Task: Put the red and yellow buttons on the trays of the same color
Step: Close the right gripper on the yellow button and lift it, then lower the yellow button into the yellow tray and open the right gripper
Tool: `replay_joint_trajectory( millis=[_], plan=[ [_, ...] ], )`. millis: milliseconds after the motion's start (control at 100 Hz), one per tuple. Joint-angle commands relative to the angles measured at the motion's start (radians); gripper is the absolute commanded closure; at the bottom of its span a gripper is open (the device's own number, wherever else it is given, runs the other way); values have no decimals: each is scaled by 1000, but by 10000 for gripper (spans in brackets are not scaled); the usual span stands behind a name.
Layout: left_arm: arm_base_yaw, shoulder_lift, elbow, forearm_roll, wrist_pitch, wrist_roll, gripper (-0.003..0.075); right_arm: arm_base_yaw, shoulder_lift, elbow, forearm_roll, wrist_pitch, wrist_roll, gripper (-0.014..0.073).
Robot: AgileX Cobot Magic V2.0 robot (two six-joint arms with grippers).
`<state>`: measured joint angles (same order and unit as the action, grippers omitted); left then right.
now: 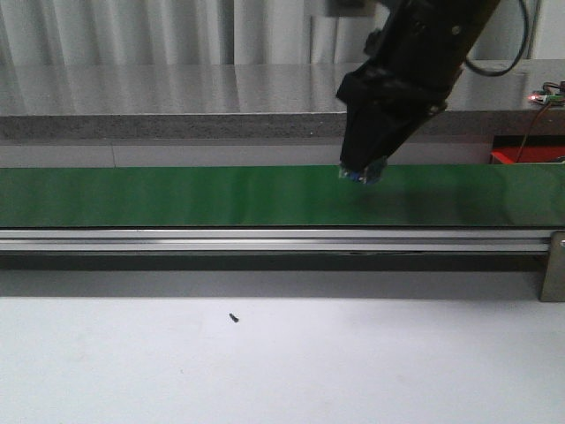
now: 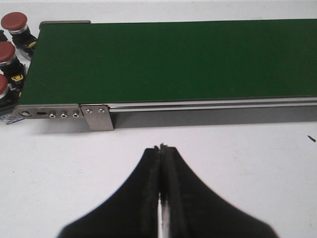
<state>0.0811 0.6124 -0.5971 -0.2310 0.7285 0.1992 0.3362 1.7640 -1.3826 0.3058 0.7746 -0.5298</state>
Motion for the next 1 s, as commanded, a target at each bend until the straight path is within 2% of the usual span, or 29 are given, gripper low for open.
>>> replay_joint_trajectory(
  millis=[0, 370, 650, 810, 990],
  plan=[
    [-7, 1, -25, -20, -66, -8, 740, -62, -108, 7, 17, -47, 48, 435],
    [-7, 1, -25, -20, -66, -8, 740, -389, -292, 200, 17, -85, 114, 435],
    [-7, 1, -25, -20, -66, -8, 740, -621, -288, 301, 17, -172, 114, 435],
    [-7, 1, -25, -20, -66, -8, 740, -689, -269, 349, 20, -235, 114, 435],
    [-7, 1, -25, -20, -66, -8, 740, -702, -206, 362, 32, -261, 114, 435]
  ],
)
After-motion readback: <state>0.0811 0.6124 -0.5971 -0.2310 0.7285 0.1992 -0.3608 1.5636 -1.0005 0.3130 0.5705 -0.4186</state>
